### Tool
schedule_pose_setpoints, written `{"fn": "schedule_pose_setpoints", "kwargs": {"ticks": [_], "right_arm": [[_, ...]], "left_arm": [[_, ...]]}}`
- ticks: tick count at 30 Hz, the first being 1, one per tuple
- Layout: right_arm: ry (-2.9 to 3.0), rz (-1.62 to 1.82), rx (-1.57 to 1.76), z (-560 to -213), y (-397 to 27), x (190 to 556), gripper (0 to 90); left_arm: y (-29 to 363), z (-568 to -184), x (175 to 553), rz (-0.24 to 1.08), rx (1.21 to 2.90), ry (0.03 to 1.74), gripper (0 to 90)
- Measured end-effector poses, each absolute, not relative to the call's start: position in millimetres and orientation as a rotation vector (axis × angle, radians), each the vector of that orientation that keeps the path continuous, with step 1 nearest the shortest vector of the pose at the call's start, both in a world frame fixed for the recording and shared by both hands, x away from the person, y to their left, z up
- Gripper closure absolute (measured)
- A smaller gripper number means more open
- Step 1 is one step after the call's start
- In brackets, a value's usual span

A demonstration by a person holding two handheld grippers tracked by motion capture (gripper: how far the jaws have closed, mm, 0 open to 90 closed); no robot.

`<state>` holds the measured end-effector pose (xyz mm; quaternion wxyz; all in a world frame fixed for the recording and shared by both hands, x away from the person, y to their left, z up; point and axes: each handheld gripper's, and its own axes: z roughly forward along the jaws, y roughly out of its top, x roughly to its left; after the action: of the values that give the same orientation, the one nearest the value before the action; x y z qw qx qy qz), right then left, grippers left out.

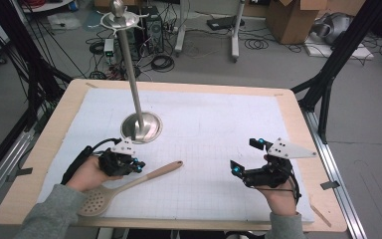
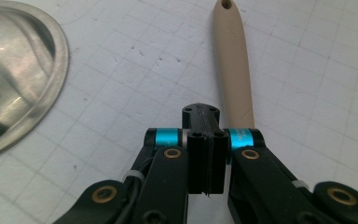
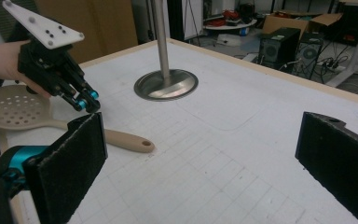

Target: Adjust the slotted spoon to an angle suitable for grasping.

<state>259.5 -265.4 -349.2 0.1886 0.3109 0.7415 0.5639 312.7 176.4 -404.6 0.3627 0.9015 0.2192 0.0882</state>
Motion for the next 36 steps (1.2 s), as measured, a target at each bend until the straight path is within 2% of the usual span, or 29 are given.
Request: {"fn": "schedule_pose_setpoints", "kwargs": {"ticks": [4, 12, 16, 18, 19, 21, 25, 36], "right_arm": [[2.085, 1.587, 0.874, -349.2, -265.2, 259.6, 0.9], [2.092, 1.591, 0.87, -348.8, -263.1, 260.3, 1.0], [2.094, 1.588, 0.866, -348.8, -262.0, 260.9, 1.0], [2.094, 1.589, 0.859, -348.8, -261.0, 261.6, 1.0], [2.101, 1.592, 0.865, -348.6, -260.0, 261.4, 1.0], [2.105, 1.593, 0.859, -348.5, -258.6, 262.2, 1.0], [2.106, 1.596, 0.848, -348.4, -255.9, 264.7, 1.0], [2.122, 1.593, 0.851, -349.0, -253.4, 266.4, 1.0]], "left_arm": [[184.8, -398.6, 304.3, 0.252, 2.305, 0.561, 86.0], [200.4, -392.2, 286.2, 0.253, 2.263, 0.566, 60.5], [206.5, -391.2, 279.6, 0.263, 2.242, 0.585, 42.1], [208.9, -391.0, 275.7, 0.276, 2.233, 0.575, 37.0], [209.7, -391.1, 274.3, 0.282, 2.23, 0.567, 30.7], [211.1, -390.0, 270.4, 0.299, 2.233, 0.569, 23.4], [211.6, -387.8, 262.4, 0.322, 2.208, 0.586, 13.6], [207.2, -392.0, 246.1, 0.326, 2.217, 0.579, 13.2]]}}
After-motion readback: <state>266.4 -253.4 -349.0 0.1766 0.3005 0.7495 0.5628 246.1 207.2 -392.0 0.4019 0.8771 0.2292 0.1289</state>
